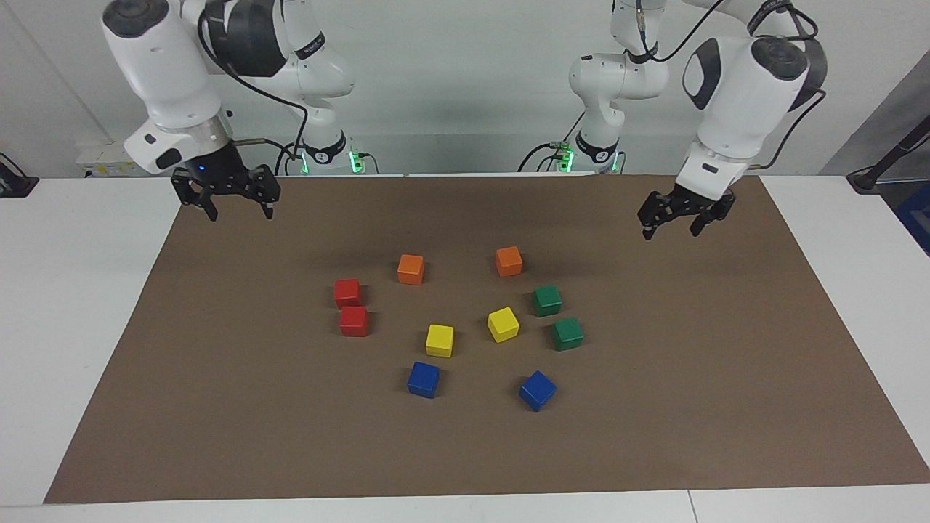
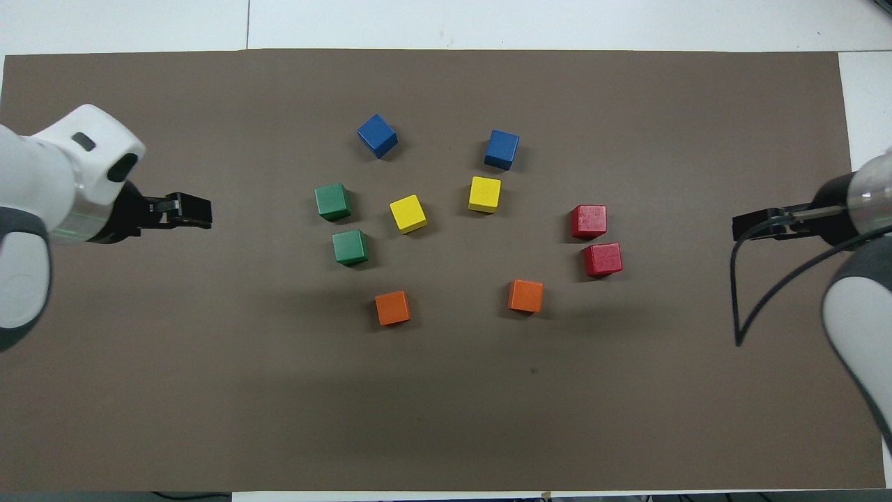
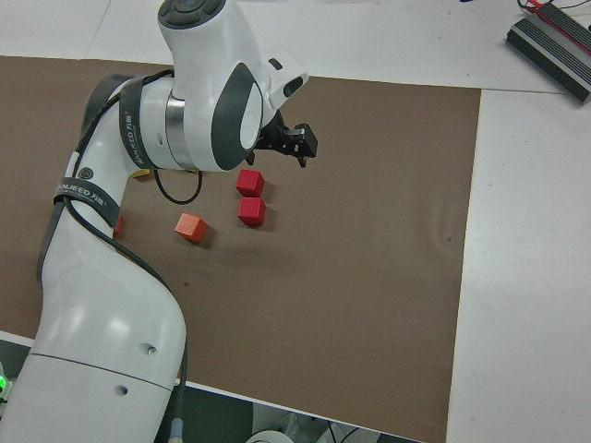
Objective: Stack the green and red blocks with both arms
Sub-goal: 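Reach the left gripper to a green cube while the right gripper reaches a red cube, then grasp the green cube with the left gripper while the right gripper grasps the red cube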
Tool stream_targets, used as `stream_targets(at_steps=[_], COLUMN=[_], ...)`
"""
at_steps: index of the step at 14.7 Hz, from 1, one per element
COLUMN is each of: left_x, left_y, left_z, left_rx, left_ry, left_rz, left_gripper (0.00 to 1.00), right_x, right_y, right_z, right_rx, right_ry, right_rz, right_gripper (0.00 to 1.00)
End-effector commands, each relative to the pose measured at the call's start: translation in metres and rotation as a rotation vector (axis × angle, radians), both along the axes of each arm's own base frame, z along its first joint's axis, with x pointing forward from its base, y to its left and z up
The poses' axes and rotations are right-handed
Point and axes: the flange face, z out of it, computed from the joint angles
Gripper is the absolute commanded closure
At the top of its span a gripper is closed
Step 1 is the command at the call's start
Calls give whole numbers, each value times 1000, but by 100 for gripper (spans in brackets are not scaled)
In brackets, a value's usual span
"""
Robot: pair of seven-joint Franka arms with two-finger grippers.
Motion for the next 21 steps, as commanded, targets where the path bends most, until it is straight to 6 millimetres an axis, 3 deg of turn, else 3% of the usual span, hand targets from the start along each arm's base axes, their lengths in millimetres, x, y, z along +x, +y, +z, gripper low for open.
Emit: stream_targets(at_steps=[1,6,11,16,21], left_x=[13,26,25,24,10], left_y=[-50,-109,-139,-142,-150], left_z=[-46,-124,-184,-202,-218], left_rx=[-5,-21,-17,-10,-9], left_ry=[-17,-34,-22,-8,-3], left_rz=[23,63,48,44,46], left_gripper=[0,0,0,0,0], right_x=[3,9,16,4,-1], right_y=[33,66,91,96,100], right_z=[-45,-105,-149,-190,-198], right_rx=[6,13,23,26,27], right_ry=[0,-5,-24,-24,-23], right_rz=[16,24,6,20,13], right_gripper=[0,0,0,0,0])
